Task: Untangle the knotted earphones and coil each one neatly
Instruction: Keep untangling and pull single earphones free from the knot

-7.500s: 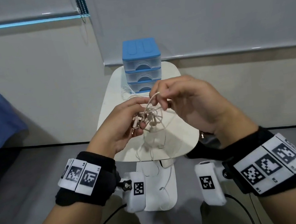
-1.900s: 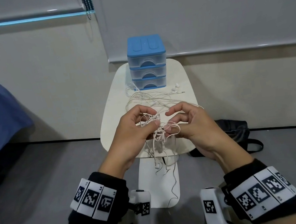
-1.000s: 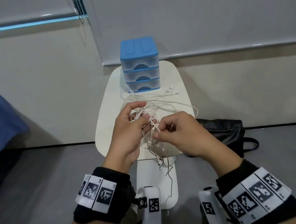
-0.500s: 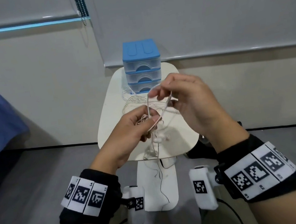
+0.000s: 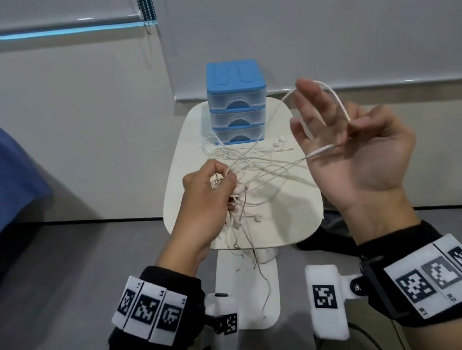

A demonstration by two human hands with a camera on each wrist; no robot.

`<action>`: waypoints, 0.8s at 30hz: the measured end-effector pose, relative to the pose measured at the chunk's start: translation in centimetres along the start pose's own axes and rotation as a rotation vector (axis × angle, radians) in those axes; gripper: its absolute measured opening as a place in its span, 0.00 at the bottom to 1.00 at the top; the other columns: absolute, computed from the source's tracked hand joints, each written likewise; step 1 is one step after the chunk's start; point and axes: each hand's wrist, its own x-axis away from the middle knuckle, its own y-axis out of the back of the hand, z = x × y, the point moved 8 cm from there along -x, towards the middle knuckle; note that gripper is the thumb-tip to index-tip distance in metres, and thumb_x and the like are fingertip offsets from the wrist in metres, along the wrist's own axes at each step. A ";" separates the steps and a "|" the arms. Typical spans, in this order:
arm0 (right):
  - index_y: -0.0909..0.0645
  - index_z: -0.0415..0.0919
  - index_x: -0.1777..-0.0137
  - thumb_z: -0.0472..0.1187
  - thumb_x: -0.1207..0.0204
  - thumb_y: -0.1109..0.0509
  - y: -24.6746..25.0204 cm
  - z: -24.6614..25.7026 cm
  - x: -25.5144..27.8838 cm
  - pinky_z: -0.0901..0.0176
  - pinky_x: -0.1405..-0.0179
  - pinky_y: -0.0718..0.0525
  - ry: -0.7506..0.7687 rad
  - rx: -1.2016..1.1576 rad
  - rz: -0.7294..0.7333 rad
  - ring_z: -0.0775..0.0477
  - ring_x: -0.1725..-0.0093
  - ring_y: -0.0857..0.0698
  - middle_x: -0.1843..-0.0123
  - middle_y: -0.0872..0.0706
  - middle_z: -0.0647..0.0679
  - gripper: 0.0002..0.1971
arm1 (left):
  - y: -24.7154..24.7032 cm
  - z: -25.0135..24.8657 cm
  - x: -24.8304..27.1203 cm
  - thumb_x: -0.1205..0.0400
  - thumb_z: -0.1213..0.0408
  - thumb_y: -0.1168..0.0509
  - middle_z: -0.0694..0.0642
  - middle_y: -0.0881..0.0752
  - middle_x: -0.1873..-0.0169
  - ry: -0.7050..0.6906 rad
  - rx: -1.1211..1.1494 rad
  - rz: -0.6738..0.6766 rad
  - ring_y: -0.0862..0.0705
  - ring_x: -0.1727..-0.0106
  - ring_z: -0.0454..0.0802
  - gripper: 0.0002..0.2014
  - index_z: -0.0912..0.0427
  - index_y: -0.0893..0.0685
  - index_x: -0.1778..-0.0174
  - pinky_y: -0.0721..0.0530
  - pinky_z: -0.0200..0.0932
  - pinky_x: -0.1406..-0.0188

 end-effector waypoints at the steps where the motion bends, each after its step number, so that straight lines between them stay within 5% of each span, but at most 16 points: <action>1: 0.34 0.39 0.79 0.37 0.39 0.45 -0.1 0.0 0.0 0.39 0.23 0.27 -0.002 -0.093 -0.007 0.33 0.32 0.13 0.51 0.10 0.31 0.09 | 0.3 -0.1 -0.1 0.13 0.60 0.33 0.59 0.20 0.37 -0.014 -0.006 -0.053 0.13 0.67 0.47 0.07 0.50 0.17 0.57 0.15 0.39 0.62; 2: 0.35 0.39 0.78 0.36 0.39 0.45 -0.2 0.1 -0.1 0.40 0.29 0.19 -0.007 -0.141 -0.019 0.32 0.46 0.09 0.61 0.13 0.34 0.08 | 0.5 -0.4 -0.1 0.13 0.60 0.33 0.56 0.22 0.37 -0.029 -0.013 -0.092 0.12 0.65 0.47 0.07 0.49 0.17 0.57 0.15 0.37 0.61; 4: 0.41 0.43 0.74 0.38 0.38 0.44 -0.5 -0.2 -0.2 0.52 0.54 0.13 -0.066 -0.022 -0.039 0.42 0.73 0.21 0.70 0.27 0.41 0.08 | 0.4 -0.6 -0.3 0.12 0.60 0.34 0.53 0.18 0.41 -0.041 -0.008 -0.086 0.13 0.65 0.46 0.07 0.50 0.17 0.56 0.17 0.35 0.67; 6: 0.42 0.43 0.69 0.41 0.35 0.41 -0.7 -1.2 -0.5 0.58 0.70 0.20 -0.179 0.258 -0.029 0.48 0.81 0.35 0.70 0.34 0.43 0.10 | -0.2 -0.9 -0.1 0.11 0.62 0.34 0.48 0.11 0.54 -0.042 0.021 -0.021 0.17 0.69 0.45 0.06 0.56 0.18 0.54 0.20 0.38 0.71; 9: 0.26 0.37 0.59 0.48 0.29 0.34 0.8 -3.2 -0.7 0.53 0.70 0.17 -0.333 0.739 -0.046 0.44 0.83 0.31 0.72 0.25 0.39 0.13 | 0.1 -1.4 0.1 0.10 0.60 0.35 0.46 0.08 0.59 -0.063 -0.029 -0.041 0.15 0.66 0.39 0.06 0.57 0.19 0.52 0.21 0.34 0.70; 11: 0.22 0.36 0.50 0.56 0.26 0.30 2.7 -4.2 -0.7 0.44 0.62 0.12 -0.436 1.030 -0.071 0.38 0.79 0.19 0.71 0.16 0.37 0.21 | 0.4 -2.0 0.1 0.10 0.58 0.35 0.45 0.10 0.62 -0.110 -0.114 -0.051 0.16 0.66 0.37 0.07 0.54 0.19 0.52 0.20 0.35 0.68; 14: 0.21 0.42 0.45 0.57 0.22 0.25 5.2 -3.6 -0.8 0.41 0.48 0.09 -0.395 1.404 -0.195 0.40 0.62 0.09 0.61 0.09 0.42 0.19 | 0.0 -2.9 0.2 0.10 0.56 0.36 0.45 0.14 0.66 -0.163 -0.229 0.026 0.19 0.68 0.36 0.09 0.50 0.16 0.55 0.23 0.36 0.67; 17: 0.33 0.50 0.20 0.53 0.25 0.22 4.3 -2.3 -1.4 0.49 0.35 0.19 -0.190 1.647 -0.195 0.42 0.32 0.18 0.32 0.17 0.47 0.36 | -0.3 -3.7 0.2 0.10 0.55 0.36 0.40 0.18 0.71 -0.201 -0.300 0.074 0.22 0.69 0.38 0.11 0.49 0.14 0.56 0.26 0.33 0.68; 19: 0.44 0.55 0.12 0.56 0.28 0.22 2.1 -2.2 -1.7 0.43 0.23 0.29 -0.026 1.774 -0.028 0.43 0.21 0.32 0.20 0.29 0.49 0.48 | -0.5 -4.1 0.1 0.10 0.56 0.35 0.41 0.19 0.72 -0.219 -0.316 0.113 0.21 0.71 0.39 0.10 0.50 0.13 0.56 0.27 0.31 0.70; 21: 0.31 0.57 0.17 0.58 0.26 0.26 0.0 -3.9 -1.6 0.37 0.20 0.32 -0.015 1.878 0.266 0.44 0.20 0.34 0.19 0.28 0.51 0.37 | -0.9 -4.5 -0.1 0.11 0.58 0.34 0.43 0.18 0.72 -0.237 -0.335 0.169 0.19 0.73 0.39 0.10 0.50 0.12 0.57 0.26 0.33 0.68; 23: 0.13 0.52 0.39 0.56 0.20 0.27 -1.1 -5.2 -1.4 0.36 0.27 0.25 -0.063 1.948 0.485 0.43 0.25 0.25 0.30 0.17 0.50 0.14 | -0.9 -4.6 -0.3 0.11 0.58 0.34 0.43 0.18 0.72 -0.251 -0.370 0.218 0.20 0.72 0.39 0.10 0.50 0.13 0.58 0.23 0.39 0.65; 24: 0.11 0.51 0.50 0.55 0.18 0.28 -1.5 -5.1 -1.5 0.38 0.32 0.22 -0.044 1.954 0.531 0.43 0.32 0.20 0.38 0.13 0.50 0.10 | -0.8 -4.6 -0.3 0.11 0.59 0.33 0.42 0.17 0.71 -0.246 -0.362 0.242 0.20 0.71 0.41 0.10 0.50 0.13 0.58 0.21 0.43 0.64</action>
